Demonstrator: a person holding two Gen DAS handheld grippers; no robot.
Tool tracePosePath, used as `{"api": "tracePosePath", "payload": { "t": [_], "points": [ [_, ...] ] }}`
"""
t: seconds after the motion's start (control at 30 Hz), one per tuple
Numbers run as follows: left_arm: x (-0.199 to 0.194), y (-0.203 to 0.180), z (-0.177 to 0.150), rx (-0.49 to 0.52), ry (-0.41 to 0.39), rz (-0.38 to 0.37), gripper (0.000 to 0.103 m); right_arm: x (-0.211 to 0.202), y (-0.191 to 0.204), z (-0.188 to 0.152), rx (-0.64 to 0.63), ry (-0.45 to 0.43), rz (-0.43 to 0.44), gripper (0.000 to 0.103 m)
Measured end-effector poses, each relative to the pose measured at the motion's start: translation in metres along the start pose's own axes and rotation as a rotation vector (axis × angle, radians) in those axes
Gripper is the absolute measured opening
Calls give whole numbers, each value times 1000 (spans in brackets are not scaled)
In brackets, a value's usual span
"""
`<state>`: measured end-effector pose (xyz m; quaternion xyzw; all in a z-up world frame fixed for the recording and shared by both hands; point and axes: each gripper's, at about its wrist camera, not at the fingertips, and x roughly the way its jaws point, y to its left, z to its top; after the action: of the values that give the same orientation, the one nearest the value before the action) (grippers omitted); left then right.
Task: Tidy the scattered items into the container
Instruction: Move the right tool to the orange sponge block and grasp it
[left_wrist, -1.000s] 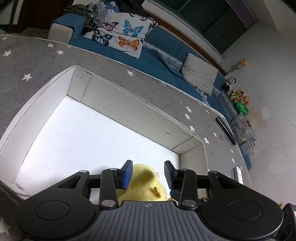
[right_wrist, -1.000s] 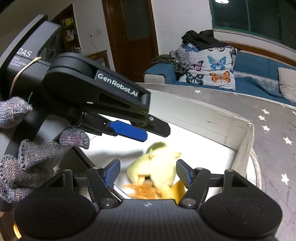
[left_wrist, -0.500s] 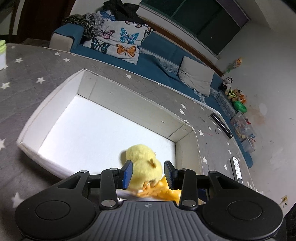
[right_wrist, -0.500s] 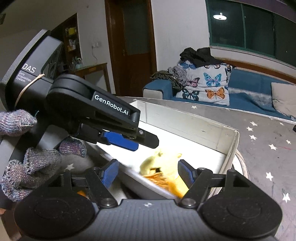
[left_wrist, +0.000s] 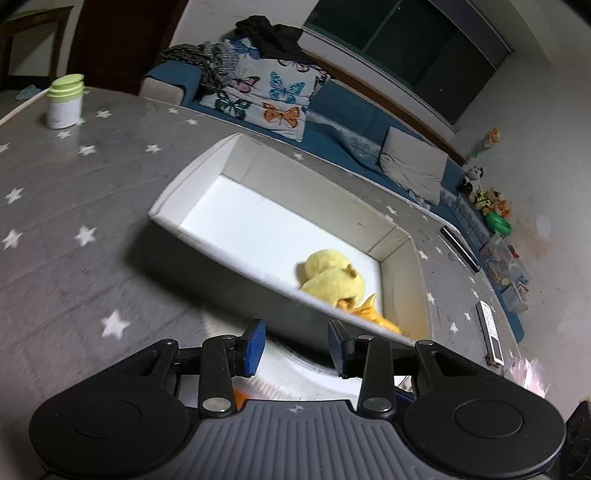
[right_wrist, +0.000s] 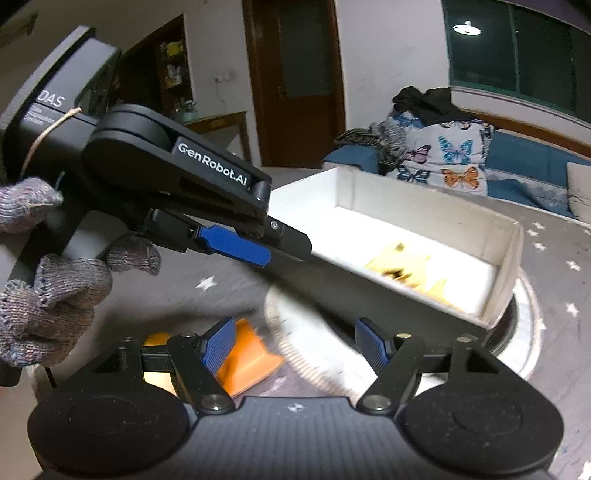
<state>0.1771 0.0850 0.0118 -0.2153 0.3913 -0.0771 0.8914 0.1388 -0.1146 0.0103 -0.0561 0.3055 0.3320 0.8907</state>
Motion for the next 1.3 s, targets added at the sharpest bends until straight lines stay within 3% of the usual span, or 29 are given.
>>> {"api": "tracePosePath", "payload": {
  "t": [0.33, 0.83, 1.3],
  "points": [
    [-15, 20, -25, -22, -7, 69, 40, 18, 21, -9, -53, 43, 42, 72],
    [4, 30, -34, -62, 81, 58, 40, 49, 20, -18, -33, 137, 79, 59],
    [16, 31, -36, -84, 105, 68, 39, 49, 25, -25, -39, 116, 52, 54]
  ]
}}
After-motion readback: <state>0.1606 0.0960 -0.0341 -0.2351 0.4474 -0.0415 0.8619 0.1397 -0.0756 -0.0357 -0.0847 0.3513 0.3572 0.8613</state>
